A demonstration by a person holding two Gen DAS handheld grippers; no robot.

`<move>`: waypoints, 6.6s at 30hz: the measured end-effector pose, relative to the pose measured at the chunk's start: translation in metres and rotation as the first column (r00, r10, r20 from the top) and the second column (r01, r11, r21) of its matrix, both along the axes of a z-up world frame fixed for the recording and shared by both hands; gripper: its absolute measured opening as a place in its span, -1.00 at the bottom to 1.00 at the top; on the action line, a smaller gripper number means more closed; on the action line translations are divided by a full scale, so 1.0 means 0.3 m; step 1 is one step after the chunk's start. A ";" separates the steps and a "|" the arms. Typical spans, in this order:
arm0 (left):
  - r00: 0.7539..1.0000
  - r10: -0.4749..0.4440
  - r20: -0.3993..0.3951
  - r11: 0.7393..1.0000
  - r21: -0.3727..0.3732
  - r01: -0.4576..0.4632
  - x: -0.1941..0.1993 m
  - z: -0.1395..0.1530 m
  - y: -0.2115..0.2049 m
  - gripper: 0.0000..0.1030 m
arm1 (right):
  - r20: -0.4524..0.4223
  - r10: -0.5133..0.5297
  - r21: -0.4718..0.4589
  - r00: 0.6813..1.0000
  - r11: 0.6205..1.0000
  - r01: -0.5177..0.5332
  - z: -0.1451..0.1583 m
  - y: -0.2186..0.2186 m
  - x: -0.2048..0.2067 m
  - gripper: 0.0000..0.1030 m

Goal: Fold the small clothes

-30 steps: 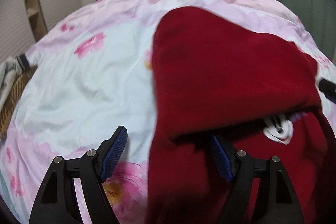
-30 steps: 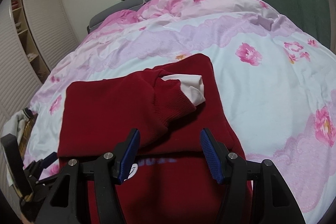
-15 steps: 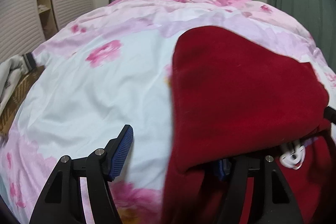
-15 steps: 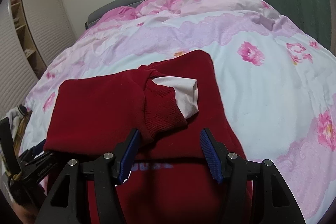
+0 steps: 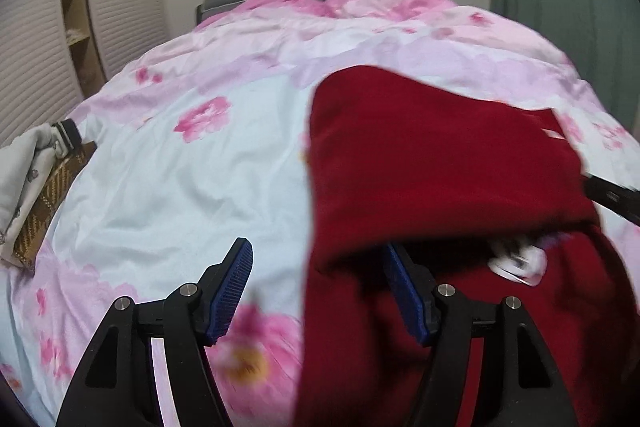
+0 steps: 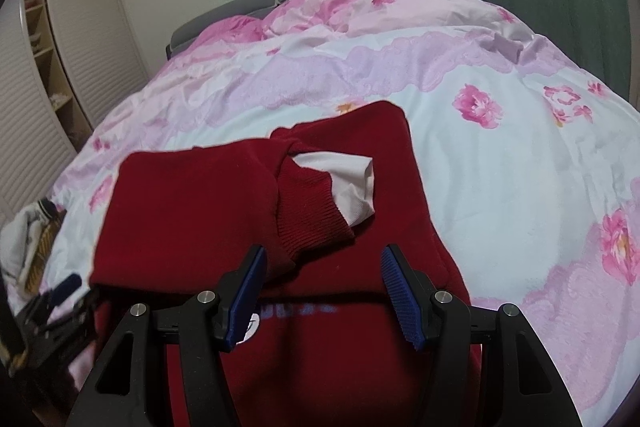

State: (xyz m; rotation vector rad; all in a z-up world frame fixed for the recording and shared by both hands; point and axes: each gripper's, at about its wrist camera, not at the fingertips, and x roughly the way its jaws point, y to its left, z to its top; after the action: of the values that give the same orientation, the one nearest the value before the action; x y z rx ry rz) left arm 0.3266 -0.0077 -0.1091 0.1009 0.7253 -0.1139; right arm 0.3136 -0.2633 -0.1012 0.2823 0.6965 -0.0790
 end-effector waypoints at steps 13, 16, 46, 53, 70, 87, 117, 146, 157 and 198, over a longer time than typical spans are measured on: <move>0.987 -0.147 0.066 0.983 -0.105 0.153 0.177 0.131 -0.128 0.30 | 0.125 0.108 -0.067 0.986 0.993 -0.101 0.070 0.074 0.075 0.18; 0.978 -0.203 0.044 0.967 -0.145 0.207 0.235 0.101 -0.138 0.30 | 0.129 0.179 -0.087 0.975 0.982 -0.169 0.051 0.111 0.112 0.18; 1.000 -0.007 0.005 0.999 -0.031 0.007 -0.247 0.117 0.030 0.70 | 0.073 0.098 -0.297 0.993 0.952 -0.072 0.103 0.055 -0.357 0.55; 0.998 0.053 -0.022 0.998 -0.030 -0.054 -0.567 0.051 0.125 0.70 | -0.013 0.086 -0.282 0.996 0.955 -0.086 0.022 0.013 -0.677 0.55; 0.996 0.025 -0.084 0.999 0.026 -0.023 -0.672 -0.153 0.072 0.33 | -0.171 0.095 -0.300 0.981 0.943 -0.144 -0.111 -0.023 -0.725 0.55; 0.998 -0.014 -0.068 1.000 -0.016 0.013 -0.653 -0.142 0.068 -0.61 | -0.179 0.126 -0.301 0.976 0.937 -0.176 -0.135 -0.004 -0.689 -0.73; 0.980 0.028 0.197 0.994 -0.113 -0.005 -0.417 0.221 0.106 -0.90 | 0.178 0.103 -0.220 0.979 0.974 -0.062 0.254 -0.096 -0.571 -0.86; 0.994 0.055 0.099 0.998 -0.039 -0.052 0.531 0.065 -0.033 -0.90 | -0.033 0.033 -0.165 0.999 0.985 -0.038 0.049 -0.223 0.480 -0.86; 0.995 0.024 0.099 1.000 0.002 -0.024 0.512 0.096 -0.041 -0.87 | 0.028 0.025 -0.243 0.999 0.970 -0.017 0.082 -0.203 0.439 0.02; 0.992 -0.091 0.090 0.996 0.012 0.091 0.404 -0.016 -0.178 -0.29 | 0.007 0.106 -0.224 0.994 0.969 -0.102 -0.046 -0.078 0.354 0.48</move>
State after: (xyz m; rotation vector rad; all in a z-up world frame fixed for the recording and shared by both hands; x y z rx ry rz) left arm 0.4479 -0.0610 -0.1137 0.1460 0.6312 -0.1924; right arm 0.4197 -0.2868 -0.1151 0.0302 0.6763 -0.0540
